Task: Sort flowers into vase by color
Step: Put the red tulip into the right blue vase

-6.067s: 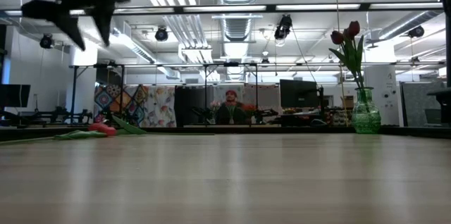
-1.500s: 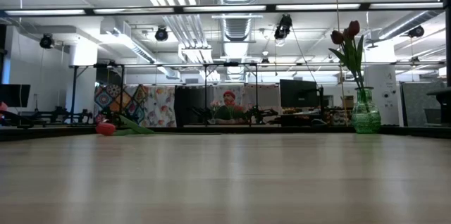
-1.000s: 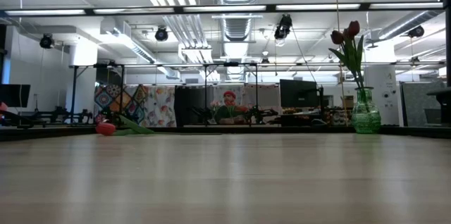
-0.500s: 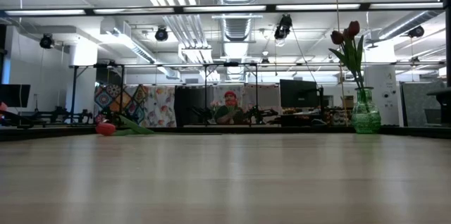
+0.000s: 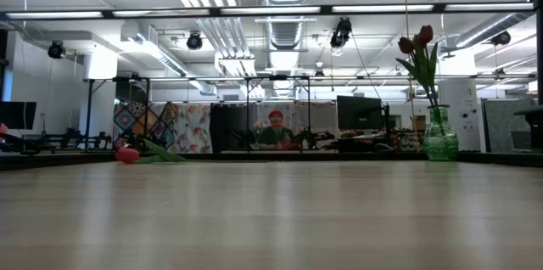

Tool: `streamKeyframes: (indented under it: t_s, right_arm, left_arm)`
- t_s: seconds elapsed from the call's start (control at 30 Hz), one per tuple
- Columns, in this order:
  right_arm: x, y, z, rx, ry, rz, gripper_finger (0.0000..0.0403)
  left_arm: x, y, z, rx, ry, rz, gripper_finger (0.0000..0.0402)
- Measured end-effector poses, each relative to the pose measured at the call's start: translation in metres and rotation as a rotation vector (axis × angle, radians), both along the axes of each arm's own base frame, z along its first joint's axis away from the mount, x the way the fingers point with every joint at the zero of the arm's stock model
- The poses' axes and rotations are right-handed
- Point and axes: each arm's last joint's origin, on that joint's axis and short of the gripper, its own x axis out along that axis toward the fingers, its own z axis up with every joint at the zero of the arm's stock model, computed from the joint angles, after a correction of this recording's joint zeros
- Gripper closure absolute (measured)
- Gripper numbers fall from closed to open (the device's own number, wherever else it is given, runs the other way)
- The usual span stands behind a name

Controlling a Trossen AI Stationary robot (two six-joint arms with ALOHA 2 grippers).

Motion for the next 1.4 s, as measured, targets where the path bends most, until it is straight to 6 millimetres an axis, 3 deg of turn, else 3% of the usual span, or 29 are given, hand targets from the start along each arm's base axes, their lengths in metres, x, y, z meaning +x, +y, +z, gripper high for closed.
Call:
streamKeyframes:
  t_s: [0.13,0.3,0.5,0.77,0.97,1.23,1.4]
  right_arm:
    - [-0.007,-0.004,0.002,0.005,-0.005,-0.003,0.0392]
    - [-0.032,-0.015,-0.001,0.031,0.071,-0.011,0.0393]
    - [-0.052,-0.015,-0.013,0.092,0.084,0.151,0.0393]
    - [-0.062,-0.006,-0.034,0.161,0.044,0.493,0.0394]
    - [-0.074,-0.007,-0.035,0.222,-0.063,0.703,0.0394]
    - [-0.091,-0.008,-0.032,0.290,-0.165,1.023,0.0394]
    - [-0.085,0.000,-0.050,0.312,-0.103,1.066,0.0394]
  left_arm:
    - [-0.002,-0.005,0.001,0.088,-0.013,-0.134,0.0230]
    - [-0.003,-0.013,0.007,0.187,-0.090,-0.210,0.0230]
    - [-0.001,-0.034,0.012,0.400,-0.230,-0.372,0.0230]
    - [0.012,-0.059,0.004,0.407,-0.268,-0.470,0.0230]
    - [0.031,-0.076,-0.007,0.400,-0.317,-0.507,0.0230]
    - [0.046,-0.083,-0.015,0.393,-0.351,-0.523,0.0230]
    - [0.047,-0.084,-0.015,0.389,-0.368,-0.525,0.0230]
